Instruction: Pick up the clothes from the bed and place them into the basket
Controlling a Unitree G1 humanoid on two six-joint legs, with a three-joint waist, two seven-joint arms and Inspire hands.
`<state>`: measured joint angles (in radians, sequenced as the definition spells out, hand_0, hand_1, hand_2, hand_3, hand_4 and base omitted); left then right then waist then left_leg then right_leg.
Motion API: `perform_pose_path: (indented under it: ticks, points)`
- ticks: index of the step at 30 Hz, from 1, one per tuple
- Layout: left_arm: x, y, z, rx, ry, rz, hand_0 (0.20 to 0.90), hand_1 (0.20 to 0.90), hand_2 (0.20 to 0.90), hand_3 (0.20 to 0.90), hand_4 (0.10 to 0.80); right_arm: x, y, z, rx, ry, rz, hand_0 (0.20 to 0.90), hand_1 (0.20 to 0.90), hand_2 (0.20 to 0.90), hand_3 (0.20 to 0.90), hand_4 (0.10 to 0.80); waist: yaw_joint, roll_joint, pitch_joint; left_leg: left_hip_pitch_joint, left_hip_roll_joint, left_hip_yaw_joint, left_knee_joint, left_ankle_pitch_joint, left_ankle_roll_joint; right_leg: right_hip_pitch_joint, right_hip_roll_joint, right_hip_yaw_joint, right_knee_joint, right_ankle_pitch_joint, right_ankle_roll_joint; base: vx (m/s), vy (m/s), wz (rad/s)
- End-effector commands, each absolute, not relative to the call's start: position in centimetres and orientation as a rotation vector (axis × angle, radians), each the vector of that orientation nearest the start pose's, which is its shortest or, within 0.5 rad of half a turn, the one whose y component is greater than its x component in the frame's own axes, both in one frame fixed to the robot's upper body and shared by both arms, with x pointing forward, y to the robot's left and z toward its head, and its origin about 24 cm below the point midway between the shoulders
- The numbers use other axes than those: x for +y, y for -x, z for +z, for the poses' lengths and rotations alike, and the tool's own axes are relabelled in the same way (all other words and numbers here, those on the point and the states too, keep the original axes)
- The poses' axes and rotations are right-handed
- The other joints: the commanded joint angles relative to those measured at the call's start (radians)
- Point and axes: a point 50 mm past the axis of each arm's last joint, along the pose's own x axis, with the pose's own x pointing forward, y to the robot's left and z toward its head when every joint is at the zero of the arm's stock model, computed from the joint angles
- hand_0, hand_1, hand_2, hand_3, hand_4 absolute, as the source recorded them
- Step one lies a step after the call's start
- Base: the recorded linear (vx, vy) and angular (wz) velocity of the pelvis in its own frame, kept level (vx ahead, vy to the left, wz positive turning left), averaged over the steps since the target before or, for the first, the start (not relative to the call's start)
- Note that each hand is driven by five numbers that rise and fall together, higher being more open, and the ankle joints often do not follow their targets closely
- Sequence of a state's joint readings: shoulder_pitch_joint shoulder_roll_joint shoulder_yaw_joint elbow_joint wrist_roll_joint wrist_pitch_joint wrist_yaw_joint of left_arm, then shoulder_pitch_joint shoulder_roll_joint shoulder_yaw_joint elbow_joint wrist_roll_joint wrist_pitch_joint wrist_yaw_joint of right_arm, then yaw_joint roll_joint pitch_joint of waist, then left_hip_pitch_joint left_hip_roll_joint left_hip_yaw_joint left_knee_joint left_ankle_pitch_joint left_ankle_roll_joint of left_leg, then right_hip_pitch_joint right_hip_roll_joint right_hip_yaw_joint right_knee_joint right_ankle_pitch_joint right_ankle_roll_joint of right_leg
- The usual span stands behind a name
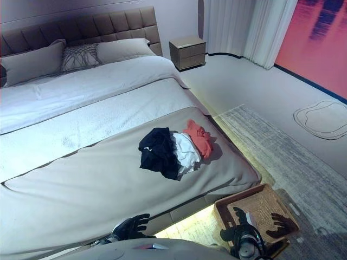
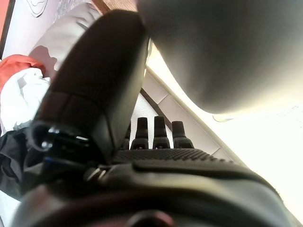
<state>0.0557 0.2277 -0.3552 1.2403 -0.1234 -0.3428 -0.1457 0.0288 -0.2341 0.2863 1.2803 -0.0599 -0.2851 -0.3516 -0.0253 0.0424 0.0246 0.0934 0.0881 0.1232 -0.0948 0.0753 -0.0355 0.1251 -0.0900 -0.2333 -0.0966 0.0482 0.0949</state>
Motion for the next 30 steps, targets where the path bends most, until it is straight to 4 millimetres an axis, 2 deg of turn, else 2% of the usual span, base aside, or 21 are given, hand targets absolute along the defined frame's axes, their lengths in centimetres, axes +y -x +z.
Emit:
perform_pose_path:
  ticks: [1,4,8,12,18,23,24,26,27,28,29,30]
  points:
    - [19.8,-13.2,-14.7,0.870,-0.231,-0.261,0.900,0.900,0.900,0.900,0.800,-22.1,-15.3,-13.4,0.737,0.539,-0.175,0.900,0.900,0.900,0.900,0.800,0.013,-0.036,0.055,0.072,-0.054,-0.009,0.008,-0.155,0.032,0.020,0.000,0.047,0.025,-0.078,0.000,0.000,0.000,0.00]
    - [19.8,-13.4,-14.6,0.871,-0.236,-0.262,0.900,0.900,0.900,0.900,0.800,-22.2,-16.4,-12.8,0.703,0.498,-0.196,0.900,0.900,0.900,0.900,0.800,0.018,-0.039,0.058,0.072,-0.055,-0.012,0.008,-0.154,0.033,0.021,0.001,0.047,0.026,-0.078,-0.001,0.000,0.000,0.00]
    - [20.1,-13.6,-14.5,0.869,-0.245,-0.264,0.900,0.900,0.900,0.900,0.800,-22.1,-18.6,-11.5,0.597,0.526,-0.155,0.900,0.900,0.900,0.900,0.800,0.027,-0.043,0.062,0.074,-0.054,-0.014,0.008,-0.154,0.033,0.026,0.003,0.044,0.024,-0.078,-0.002,0.006,-0.008,0.00]
    - [20.7,-13.9,-14.2,0.861,-0.256,-0.258,0.900,0.900,0.900,0.900,0.800,-22.3,-22.3,-8.6,0.444,0.548,-0.155,0.900,0.900,0.900,0.900,0.800,0.042,-0.054,0.064,0.073,-0.050,-0.018,0.008,-0.152,0.033,0.027,0.006,0.041,0.026,-0.080,-0.006,0.027,-0.037,0.01]
    - [20.9,-14.5,-13.7,0.826,-0.236,-0.248,0.900,0.900,0.900,0.900,0.800,-23.1,-25.9,-5.2,0.299,0.593,-0.199,0.900,0.900,0.900,0.900,0.800,0.062,-0.063,0.074,0.066,-0.044,-0.023,0.008,-0.150,0.032,0.022,0.008,0.036,0.032,-0.087,-0.013,0.036,-0.038,0.07]
    - [21.0,-15.5,-12.9,0.755,-0.203,-0.253,0.900,0.900,0.900,0.900,0.800,-24.3,-30.0,-0.2,0.165,0.623,-0.250,0.900,0.900,0.900,0.900,0.800,0.088,-0.068,0.090,0.053,-0.040,-0.037,0.008,-0.144,0.026,0.018,0.010,0.025,0.036,-0.090,-0.020,0.061,-0.036,0.08]
    - [21.1,-15.6,-12.8,0.750,-0.202,-0.255,0.900,0.900,0.900,0.900,0.800,-24.4,-30.3,0.2,0.158,0.621,-0.253,0.900,0.900,0.900,0.900,0.800,0.090,-0.068,0.093,0.052,-0.039,-0.038,0.008,-0.143,0.025,0.016,0.010,0.024,0.037,-0.091,-0.021,0.063,-0.033,0.09]
    - [21.0,-17.2,-11.6,0.676,-0.188,-0.275,0.900,0.900,0.900,0.900,0.800,-24.9,-32.9,4.0,0.084,0.573,-0.278,0.900,0.900,0.900,0.900,0.800,0.106,-0.067,0.115,0.022,-0.035,-0.050,0.020,-0.137,0.021,-0.011,0.009,0.015,0.061,-0.100,-0.030,0.033,-0.037,0.15]
    - [20.8,-18.0,-11.1,0.644,-0.181,-0.283,0.900,0.900,0.900,0.900,0.800,-24.9,-33.9,5.5,0.061,0.552,-0.286,0.900,0.900,0.900,0.900,0.800,0.111,-0.065,0.126,0.000,-0.034,-0.055,0.036,-0.137,0.020,-0.030,0.008,0.013,0.079,-0.105,-0.035,-0.014,-0.022,0.20]
    - [20.8,-18.2,-11.0,0.636,-0.179,-0.286,0.900,0.900,0.900,0.900,0.800,-24.9,-34.1,5.8,0.056,0.548,-0.286,0.900,0.900,0.900,0.900,0.800,0.112,-0.065,0.128,-0.008,-0.034,-0.057,0.042,-0.137,0.019,-0.037,0.007,0.012,0.084,-0.107,-0.036,-0.071,-0.007,0.20]
    - [20.5,-19.3,-10.2,0.587,-0.169,-0.299,0.900,0.900,0.900,0.900,0.800,-25.0,-35.2,7.6,0.025,0.535,-0.299,0.900,0.900,0.900,0.900,0.800,0.117,-0.061,0.148,-0.045,-0.035,-0.063,0.072,-0.138,0.018,-0.068,0.004,0.007,0.110,-0.113,-0.043,-0.242,0.019,0.18]
    - [20.0,-21.4,-8.5,0.496,-0.159,-0.321,0.900,0.900,0.900,0.900,0.800,-25.9,-36.7,11.1,-0.033,0.516,-0.327,0.900,0.900,0.900,0.900,0.800,0.123,-0.051,0.199,-0.125,-0.040,-0.080,0.143,-0.140,0.015,-0.135,-0.003,0.002,0.169,-0.125,-0.056,-0.258,0.024,0.21]
